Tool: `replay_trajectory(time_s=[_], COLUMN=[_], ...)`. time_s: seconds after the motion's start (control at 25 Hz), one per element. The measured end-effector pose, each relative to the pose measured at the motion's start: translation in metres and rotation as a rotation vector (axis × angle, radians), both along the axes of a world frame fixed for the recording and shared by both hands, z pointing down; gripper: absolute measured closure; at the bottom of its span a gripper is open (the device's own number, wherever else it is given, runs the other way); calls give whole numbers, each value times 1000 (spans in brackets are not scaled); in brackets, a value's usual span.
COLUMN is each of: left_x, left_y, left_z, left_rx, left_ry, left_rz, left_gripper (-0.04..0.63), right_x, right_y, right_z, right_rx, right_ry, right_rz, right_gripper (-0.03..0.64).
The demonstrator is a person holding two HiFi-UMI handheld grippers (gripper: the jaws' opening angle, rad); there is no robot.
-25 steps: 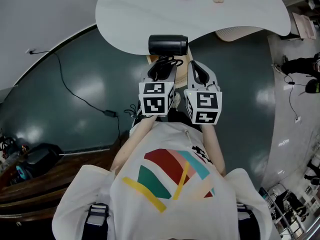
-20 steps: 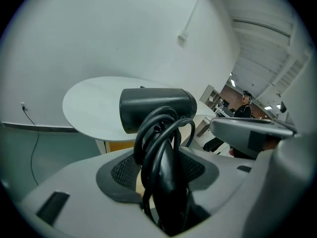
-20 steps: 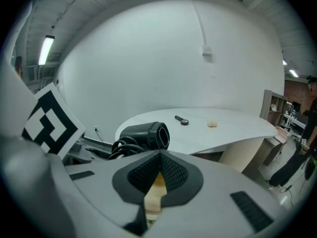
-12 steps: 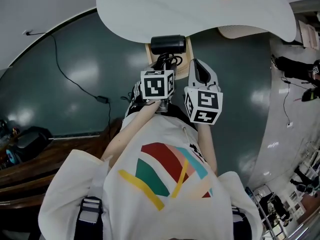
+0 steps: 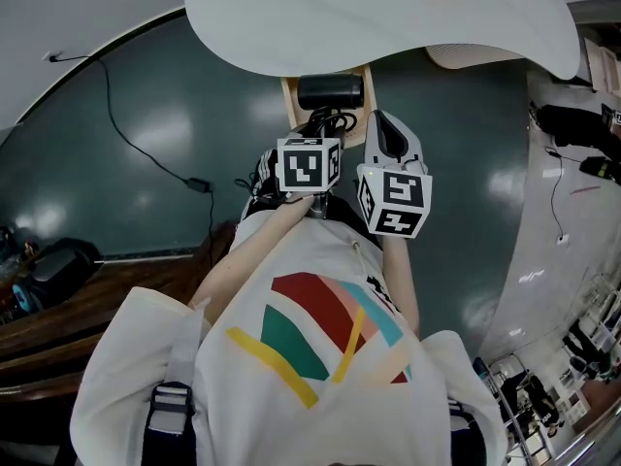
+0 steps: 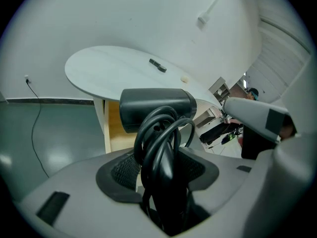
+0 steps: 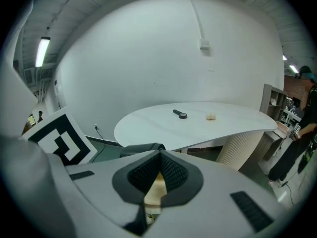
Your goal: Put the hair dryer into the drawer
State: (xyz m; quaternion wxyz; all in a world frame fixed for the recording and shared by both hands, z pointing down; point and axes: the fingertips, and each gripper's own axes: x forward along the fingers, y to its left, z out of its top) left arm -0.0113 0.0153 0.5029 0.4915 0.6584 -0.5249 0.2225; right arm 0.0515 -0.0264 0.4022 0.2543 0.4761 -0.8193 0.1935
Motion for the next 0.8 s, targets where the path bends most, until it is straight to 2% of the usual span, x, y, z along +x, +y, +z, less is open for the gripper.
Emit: replay_trajectory(time_s=[0.4, 0.8], left_x=[-4, -7], left_y=[8, -12], left_z=[40, 60], left_rx=[-126, -137], left_ry=[-47, -125], left_rz=[-5, 51], left_gripper=[367, 365], right_x=[20, 38], right_y=[8, 7], right_z=[8, 4], right_rx=[-14, 1], right_ry=[11, 22], right_rz=[58, 122], right_gripper=[606, 606])
